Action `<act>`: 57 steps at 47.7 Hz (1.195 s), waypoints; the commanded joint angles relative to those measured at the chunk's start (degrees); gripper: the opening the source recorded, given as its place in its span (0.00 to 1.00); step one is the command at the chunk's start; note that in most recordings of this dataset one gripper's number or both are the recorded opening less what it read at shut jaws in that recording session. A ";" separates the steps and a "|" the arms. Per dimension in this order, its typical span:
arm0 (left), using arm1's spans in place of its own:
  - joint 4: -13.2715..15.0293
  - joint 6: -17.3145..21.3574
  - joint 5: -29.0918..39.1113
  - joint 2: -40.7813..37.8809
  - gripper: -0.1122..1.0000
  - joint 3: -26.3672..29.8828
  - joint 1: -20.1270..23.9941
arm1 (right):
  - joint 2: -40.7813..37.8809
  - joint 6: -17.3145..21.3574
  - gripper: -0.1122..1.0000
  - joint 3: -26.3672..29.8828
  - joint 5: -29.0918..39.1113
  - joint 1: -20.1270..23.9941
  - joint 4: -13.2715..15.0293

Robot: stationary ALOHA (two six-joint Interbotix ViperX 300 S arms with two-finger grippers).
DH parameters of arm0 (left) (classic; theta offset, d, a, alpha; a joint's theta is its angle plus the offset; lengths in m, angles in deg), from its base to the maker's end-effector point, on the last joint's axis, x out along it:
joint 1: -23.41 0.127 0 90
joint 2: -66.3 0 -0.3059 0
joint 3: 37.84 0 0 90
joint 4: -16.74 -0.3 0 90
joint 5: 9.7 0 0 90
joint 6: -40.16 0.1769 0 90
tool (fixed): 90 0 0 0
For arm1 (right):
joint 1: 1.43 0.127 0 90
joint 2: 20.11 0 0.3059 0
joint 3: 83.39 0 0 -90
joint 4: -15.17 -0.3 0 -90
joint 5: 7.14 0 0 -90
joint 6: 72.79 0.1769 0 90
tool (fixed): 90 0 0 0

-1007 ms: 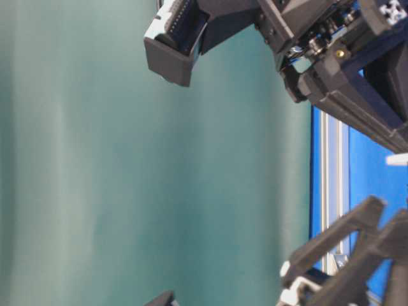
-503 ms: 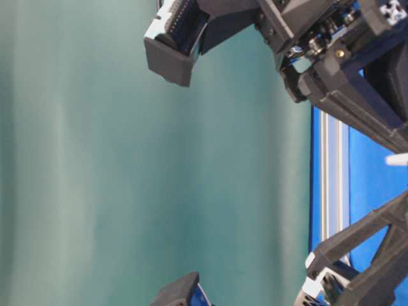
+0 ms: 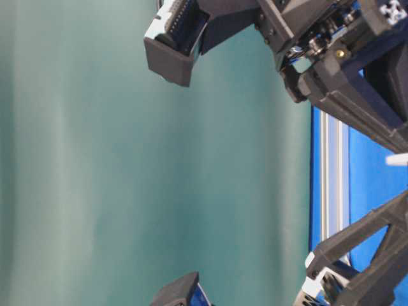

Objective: Insert the wire through the string loop located in the center.
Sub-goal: 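Open the left gripper and close it on the cable plug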

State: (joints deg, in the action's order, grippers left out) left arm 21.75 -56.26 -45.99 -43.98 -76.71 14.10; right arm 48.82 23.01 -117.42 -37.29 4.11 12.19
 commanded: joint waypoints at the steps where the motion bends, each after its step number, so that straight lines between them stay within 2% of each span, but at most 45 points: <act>1: -0.18 0.00 -0.26 0.79 0.93 0.97 0.18 | 0.79 0.00 0.07 0.44 -0.26 0.18 0.26; 30: -0.09 -0.09 -0.26 0.97 0.90 0.97 0.18 | 0.70 0.00 0.07 0.44 -0.18 0.18 0.26; 35: -0.09 -0.09 -0.26 0.97 0.74 0.88 0.35 | 0.79 0.00 0.07 0.44 -0.26 0.18 0.26; 42: -0.09 0.00 -0.26 1.05 0.35 0.62 0.88 | 0.79 0.00 0.07 0.44 -0.18 0.18 0.26; 46: -0.09 0.00 -0.26 1.14 0.17 0.53 0.97 | 0.79 0.00 0.07 0.44 -0.18 0.18 0.53; 57: -0.09 0.00 -0.26 1.14 0.17 0.53 0.97 | 0.79 -0.09 0.08 0.53 -0.09 0.18 1.41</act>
State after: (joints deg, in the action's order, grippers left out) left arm 21.75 -56.35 -45.99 -43.98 -76.71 15.15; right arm 48.82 22.83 -117.42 -37.20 4.46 13.42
